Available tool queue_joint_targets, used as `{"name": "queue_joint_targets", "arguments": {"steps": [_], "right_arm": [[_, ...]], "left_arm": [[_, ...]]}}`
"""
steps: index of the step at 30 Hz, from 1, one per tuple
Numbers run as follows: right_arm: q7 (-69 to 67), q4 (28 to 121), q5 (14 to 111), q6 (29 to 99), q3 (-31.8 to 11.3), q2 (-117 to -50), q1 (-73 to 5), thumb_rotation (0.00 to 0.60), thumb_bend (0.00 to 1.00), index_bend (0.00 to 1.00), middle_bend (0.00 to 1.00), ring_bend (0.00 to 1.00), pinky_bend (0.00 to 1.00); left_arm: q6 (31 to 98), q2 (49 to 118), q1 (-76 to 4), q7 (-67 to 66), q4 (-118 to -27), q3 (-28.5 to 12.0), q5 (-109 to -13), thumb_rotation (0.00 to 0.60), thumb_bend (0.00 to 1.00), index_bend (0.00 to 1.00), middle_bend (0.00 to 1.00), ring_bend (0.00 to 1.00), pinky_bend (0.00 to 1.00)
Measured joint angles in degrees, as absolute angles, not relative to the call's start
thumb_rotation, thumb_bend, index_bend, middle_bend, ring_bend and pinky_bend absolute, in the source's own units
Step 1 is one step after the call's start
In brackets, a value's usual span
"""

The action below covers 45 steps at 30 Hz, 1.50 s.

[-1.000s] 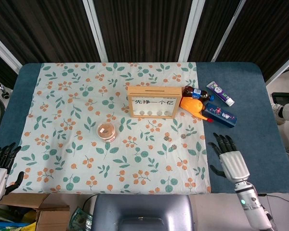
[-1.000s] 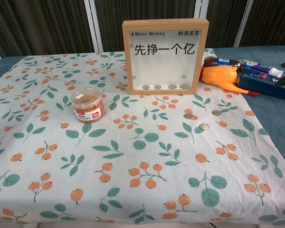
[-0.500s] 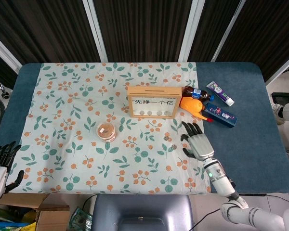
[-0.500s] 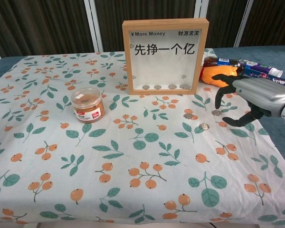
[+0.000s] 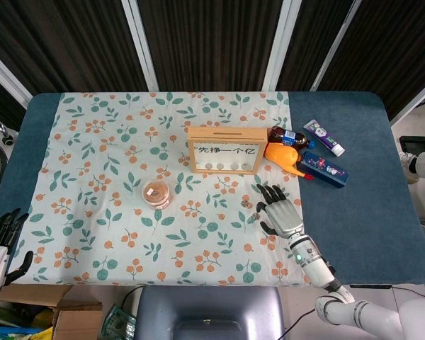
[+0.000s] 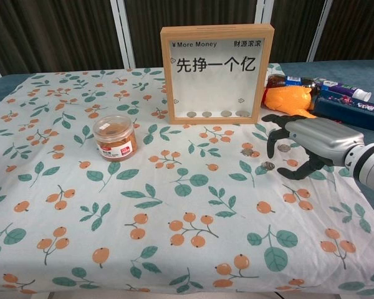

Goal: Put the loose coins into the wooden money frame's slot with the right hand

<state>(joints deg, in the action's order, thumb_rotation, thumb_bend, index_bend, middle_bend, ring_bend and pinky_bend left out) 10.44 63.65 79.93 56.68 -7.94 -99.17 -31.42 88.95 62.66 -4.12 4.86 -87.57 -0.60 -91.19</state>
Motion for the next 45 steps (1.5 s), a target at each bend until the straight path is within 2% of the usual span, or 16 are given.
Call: {"name": "queue_joint_targets", "arguments": {"steps": [21, 45], "right_arm": [[12.35, 61.81, 77.83, 54.83, -7.42, -101.00, -33.33, 0.600, 0.52, 0.56, 0.11, 0.00, 0.00], [14.81, 59.86, 75.34, 54.11, -8.38, -102.86, -35.41, 0.600, 0.52, 0.62, 0.14, 0.00, 0.03]], "left_arm": [[89.37, 62.58, -3.93, 5.12, -87.50, -0.68, -91.19, 0.600, 0.44, 0.00, 0.00, 0.00, 0.00], [90.55, 62.27, -3.36, 6.84, -87.05, -1.04, -91.00, 0.600, 0.44, 0.00, 0.00, 0.00, 0.00]]}}
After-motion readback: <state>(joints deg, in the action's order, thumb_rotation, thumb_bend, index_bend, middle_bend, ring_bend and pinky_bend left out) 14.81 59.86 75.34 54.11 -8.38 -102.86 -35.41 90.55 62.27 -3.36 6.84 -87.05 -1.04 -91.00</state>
